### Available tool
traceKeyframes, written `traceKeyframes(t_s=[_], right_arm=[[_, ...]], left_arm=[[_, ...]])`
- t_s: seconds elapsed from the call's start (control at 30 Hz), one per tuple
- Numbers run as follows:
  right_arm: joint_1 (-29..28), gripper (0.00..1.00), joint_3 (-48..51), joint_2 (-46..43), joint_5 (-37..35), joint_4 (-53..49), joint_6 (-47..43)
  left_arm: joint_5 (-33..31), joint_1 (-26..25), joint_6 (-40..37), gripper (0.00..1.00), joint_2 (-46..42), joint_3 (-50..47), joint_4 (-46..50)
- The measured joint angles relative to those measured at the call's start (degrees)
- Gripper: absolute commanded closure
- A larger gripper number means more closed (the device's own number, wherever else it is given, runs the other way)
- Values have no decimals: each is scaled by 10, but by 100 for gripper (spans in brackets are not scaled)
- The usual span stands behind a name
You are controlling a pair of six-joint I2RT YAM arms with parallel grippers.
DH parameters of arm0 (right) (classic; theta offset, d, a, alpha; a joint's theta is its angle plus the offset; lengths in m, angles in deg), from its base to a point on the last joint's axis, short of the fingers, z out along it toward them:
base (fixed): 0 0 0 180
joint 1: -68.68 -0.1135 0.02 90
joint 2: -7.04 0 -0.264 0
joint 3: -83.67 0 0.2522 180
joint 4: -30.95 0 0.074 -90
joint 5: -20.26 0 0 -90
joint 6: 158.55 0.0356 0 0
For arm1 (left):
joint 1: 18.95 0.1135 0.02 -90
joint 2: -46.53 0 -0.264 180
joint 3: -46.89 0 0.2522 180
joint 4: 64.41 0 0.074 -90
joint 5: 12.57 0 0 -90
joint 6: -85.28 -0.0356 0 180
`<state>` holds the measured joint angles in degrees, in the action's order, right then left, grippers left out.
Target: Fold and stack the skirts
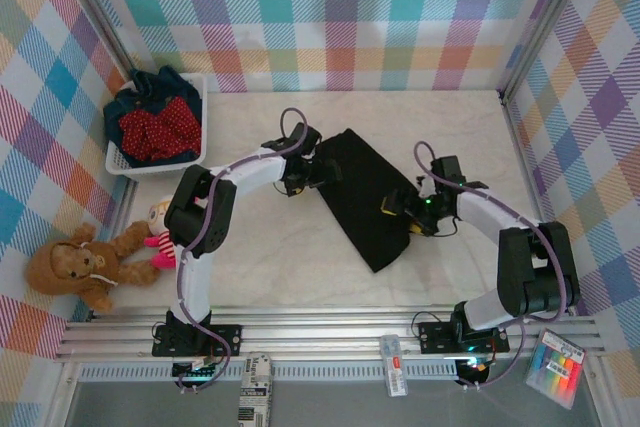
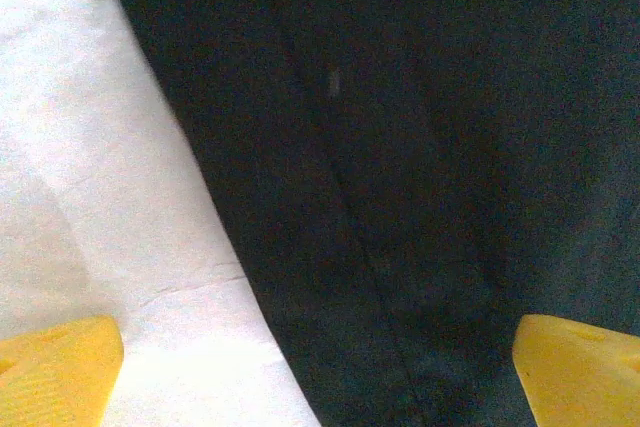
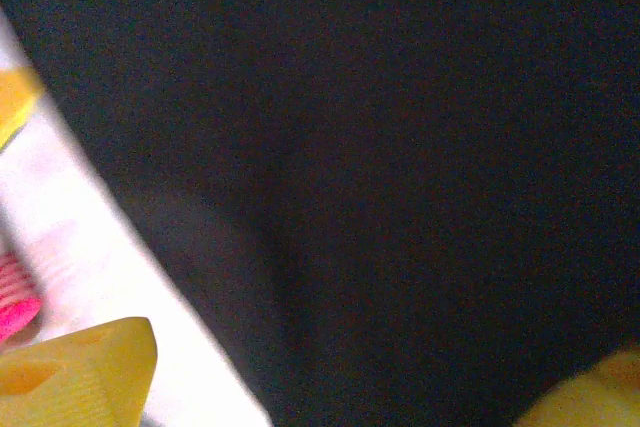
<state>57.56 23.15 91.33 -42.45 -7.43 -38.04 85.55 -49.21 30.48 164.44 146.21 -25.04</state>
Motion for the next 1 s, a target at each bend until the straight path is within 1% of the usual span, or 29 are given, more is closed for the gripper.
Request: traceKeyframes(t_s=[0.07,0.1,0.2,0.23,0.3,0.37,0.43,0.63,0.7,0.77,0.9,0.93,1.0], right_arm=[[-19,5,-26,0,14,-12,-10],[-27,4,-50,-3,2,-28,-14],[-27,2,-102,-18,-100,-76,-14],[-26,2,-115,-24,-138,-88,-15],[-23,3,-127,-30,-188,-99,-17],[-20,5,-134,-24,-205,-101,-27],[-20,7,-146,0,-213,-101,-31],[-20,15,-166,108,-235,-98,-57],[-20,17,-166,134,-243,-104,-71],[-20,19,-166,149,-252,-110,-92],[-20,33,-165,156,-258,-121,-136],[-20,36,-164,155,-257,-122,-147],[-20,46,-157,155,-251,-121,-164]], left_arm=[[-17,2,4,0,-12,-9,5],[-24,3,7,0,-20,-12,8],[-47,9,16,0,-45,-19,12],[-48,12,17,3,-51,-21,11],[-46,17,24,10,-57,-22,10],[-36,19,27,16,-56,-22,8],[-24,21,30,18,-52,-23,7],[1,21,41,29,-44,-28,-2],[7,21,40,30,-41,-28,-2],[17,21,40,27,-37,-28,-2],[27,21,28,17,-35,-28,1],[25,21,24,15,-35,-24,5],[12,21,12,13,-35,-11,25]])
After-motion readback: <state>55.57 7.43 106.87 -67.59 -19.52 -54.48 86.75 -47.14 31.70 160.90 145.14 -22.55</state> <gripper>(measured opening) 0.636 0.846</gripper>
